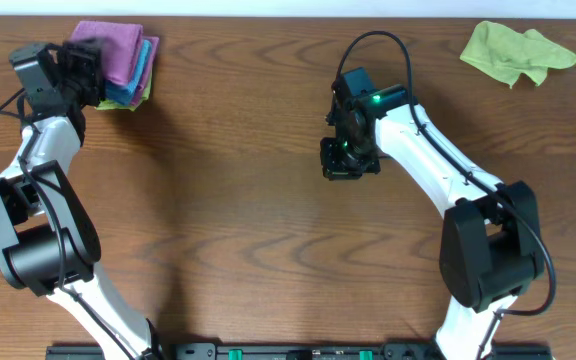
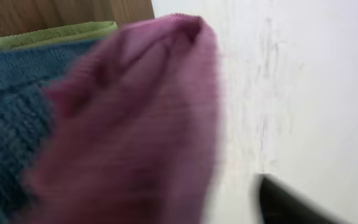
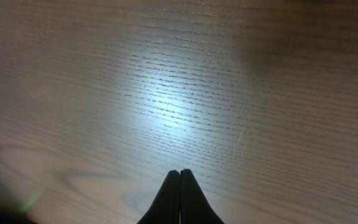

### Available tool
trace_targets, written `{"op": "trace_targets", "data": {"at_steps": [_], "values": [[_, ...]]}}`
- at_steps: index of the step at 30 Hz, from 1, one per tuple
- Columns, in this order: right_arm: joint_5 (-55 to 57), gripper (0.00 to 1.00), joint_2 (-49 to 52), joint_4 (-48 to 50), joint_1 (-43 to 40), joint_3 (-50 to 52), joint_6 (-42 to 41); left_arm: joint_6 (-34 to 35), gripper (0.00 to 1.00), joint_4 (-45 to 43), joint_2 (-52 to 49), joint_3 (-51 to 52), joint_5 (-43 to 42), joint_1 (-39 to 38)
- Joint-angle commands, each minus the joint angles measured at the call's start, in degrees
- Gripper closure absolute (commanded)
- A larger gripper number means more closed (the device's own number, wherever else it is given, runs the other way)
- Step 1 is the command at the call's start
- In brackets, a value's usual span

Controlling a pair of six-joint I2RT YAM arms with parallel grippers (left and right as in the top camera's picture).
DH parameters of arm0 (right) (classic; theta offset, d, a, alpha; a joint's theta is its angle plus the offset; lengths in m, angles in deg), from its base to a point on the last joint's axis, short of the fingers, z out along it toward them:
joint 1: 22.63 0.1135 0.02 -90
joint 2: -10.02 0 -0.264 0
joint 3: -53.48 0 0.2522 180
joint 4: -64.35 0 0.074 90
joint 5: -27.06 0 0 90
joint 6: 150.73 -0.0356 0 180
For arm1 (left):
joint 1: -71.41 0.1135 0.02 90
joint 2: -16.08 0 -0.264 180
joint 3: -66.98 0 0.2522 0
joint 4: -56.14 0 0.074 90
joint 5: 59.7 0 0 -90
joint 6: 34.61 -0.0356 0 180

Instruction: Fold the cloth

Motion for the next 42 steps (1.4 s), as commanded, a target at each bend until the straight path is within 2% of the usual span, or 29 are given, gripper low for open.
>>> {"op": "trace_targets", "data": {"at_steps": [1, 9, 17, 22, 27, 29, 35, 37, 40, 41, 42], "values": [[0.55, 0.99, -0.44, 0.35, 0.55, -0.48, -0.46, -0.59, 0.05, 0.09, -0.83, -0.98, -2.27, 0.35], [0.55, 0.98, -0.44, 0.31, 0.55, -0.48, -0.46, -0.66, 0.05, 1.90, 0.17, -0.98, -7.17, 2.05], [0.55, 0.98, -0.44, 0.26, 1.79, -0.48, -0.48, -3.48, 0.05, 17.70, 6.73, -0.98, -6.49, 5.86], [0.46, 0.98, -0.44, -0.09, 2.21, -0.48, -0.90, -7.32, 0.05, 20.35, 11.67, -0.98, -6.78, 7.80], [0.11, 0.98, -0.46, -1.01, 2.19, -0.48, -0.85, -10.60, 0.05, 30.18, 17.62, -0.98, -6.75, 8.46], [-0.02, 0.99, -0.76, -1.31, 1.73, -0.50, -0.83, -16.41, 0.04, 36.65, 20.55, -0.98, -7.15, 8.55], [0.37, 0.98, -6.27, -6.60, -0.74, -2.69, 3.45, -40.68, 0.05, 57.33, 32.00, -0.98, -7.17, 7.98], [1.79, 0.98, -10.64, -8.87, -1.40, -2.73, 5.49, -46.77, 0.04, 63.21, 37.79, -0.98, -7.10, 7.43], [5.42, 0.98, -19.02, -12.74, -1.97, -2.73, 7.21, -50.86, 0.05, 69.20, 48.78, -0.98, -7.02, 6.62], [5.99, 0.94, -21.77, -14.01, -2.01, -2.73, 7.37, -50.86, 0.05, 70.20, 51.80, -0.98, -7.04, 6.34], [6.23, 0.79, -24.70, -15.28, -2.01, -2.73, 7.45, -51.10, 0.05, 71.41, 55.76, -0.98, -6.93, 5.84]]}}
